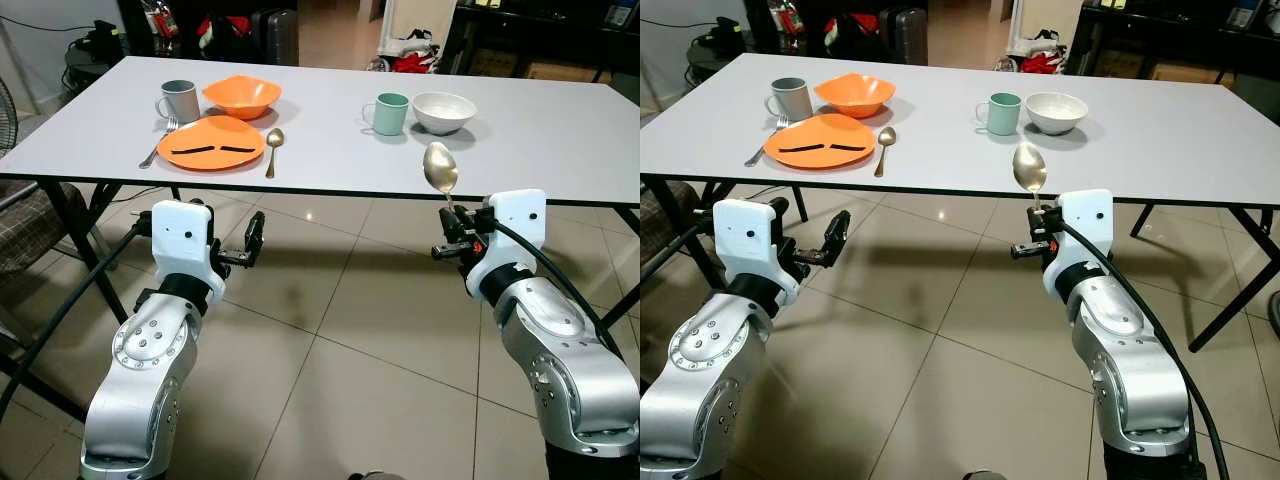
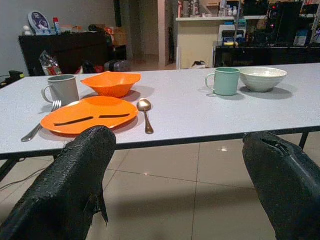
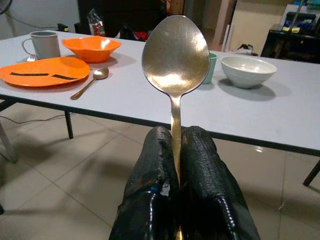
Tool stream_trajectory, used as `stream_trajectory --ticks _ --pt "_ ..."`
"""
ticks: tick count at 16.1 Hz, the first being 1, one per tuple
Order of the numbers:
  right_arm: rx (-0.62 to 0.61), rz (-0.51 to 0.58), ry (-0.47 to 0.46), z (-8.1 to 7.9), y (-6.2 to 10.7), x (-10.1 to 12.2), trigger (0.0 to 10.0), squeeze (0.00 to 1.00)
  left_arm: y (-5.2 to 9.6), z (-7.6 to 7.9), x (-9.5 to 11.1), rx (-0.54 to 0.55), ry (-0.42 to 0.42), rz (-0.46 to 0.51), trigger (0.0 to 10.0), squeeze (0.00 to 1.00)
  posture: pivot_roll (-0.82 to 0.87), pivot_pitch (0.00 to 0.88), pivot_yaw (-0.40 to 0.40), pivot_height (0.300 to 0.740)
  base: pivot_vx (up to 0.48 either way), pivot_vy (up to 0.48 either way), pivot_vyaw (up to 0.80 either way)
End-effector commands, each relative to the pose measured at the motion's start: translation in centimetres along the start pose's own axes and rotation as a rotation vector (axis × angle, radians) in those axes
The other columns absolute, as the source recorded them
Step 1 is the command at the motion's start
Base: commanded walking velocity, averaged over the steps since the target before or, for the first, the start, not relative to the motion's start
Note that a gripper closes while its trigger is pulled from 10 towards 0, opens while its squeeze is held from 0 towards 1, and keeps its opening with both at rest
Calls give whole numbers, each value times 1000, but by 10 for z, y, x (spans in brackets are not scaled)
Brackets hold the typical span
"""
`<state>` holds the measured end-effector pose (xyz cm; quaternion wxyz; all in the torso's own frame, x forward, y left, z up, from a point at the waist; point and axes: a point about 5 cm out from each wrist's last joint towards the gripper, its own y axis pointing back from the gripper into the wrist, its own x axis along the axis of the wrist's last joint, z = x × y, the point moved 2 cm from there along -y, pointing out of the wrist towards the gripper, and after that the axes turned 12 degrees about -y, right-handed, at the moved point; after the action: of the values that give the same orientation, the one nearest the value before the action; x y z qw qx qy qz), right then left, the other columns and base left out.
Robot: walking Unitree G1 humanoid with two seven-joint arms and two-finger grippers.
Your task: Setting the table
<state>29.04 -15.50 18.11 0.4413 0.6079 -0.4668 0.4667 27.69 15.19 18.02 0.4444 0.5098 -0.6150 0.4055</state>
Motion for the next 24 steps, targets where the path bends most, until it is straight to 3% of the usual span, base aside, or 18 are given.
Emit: stream_trajectory --ticks 1,2,7,10,14,24 --pt "8 10 -32 0 -2 5 10000 0 0 -1 4 7 -1 15 10000 0 -105 0 -18 740 0 0 0" --pt "11 28 -57 -2 -2 8 10000 0 0 -1 4 6 -1 14 10000 0 -104 0 -19 740 0 0 0" --pt "12 33 9 -5 -4 7 10000 0 1 -1 3 6 0 7 10000 0 -93 0 -24 740 145 0 0" --pt "38 26 -16 -8 -6 5 10000 0 1 -3 3 9 -3 8 10000 0 -90 0 -26 740 241 0 0" --pt "12 35 -8 -5 -6 5 10000 0 0 -4 4 6 -10 12 10000 0 -83 0 -22 740 242 0 -731" --pt "26 47 53 -7 -8 4 10000 0 -1 -3 2 8 -13 14 10000 0 -93 0 -35 740 244 0 0"
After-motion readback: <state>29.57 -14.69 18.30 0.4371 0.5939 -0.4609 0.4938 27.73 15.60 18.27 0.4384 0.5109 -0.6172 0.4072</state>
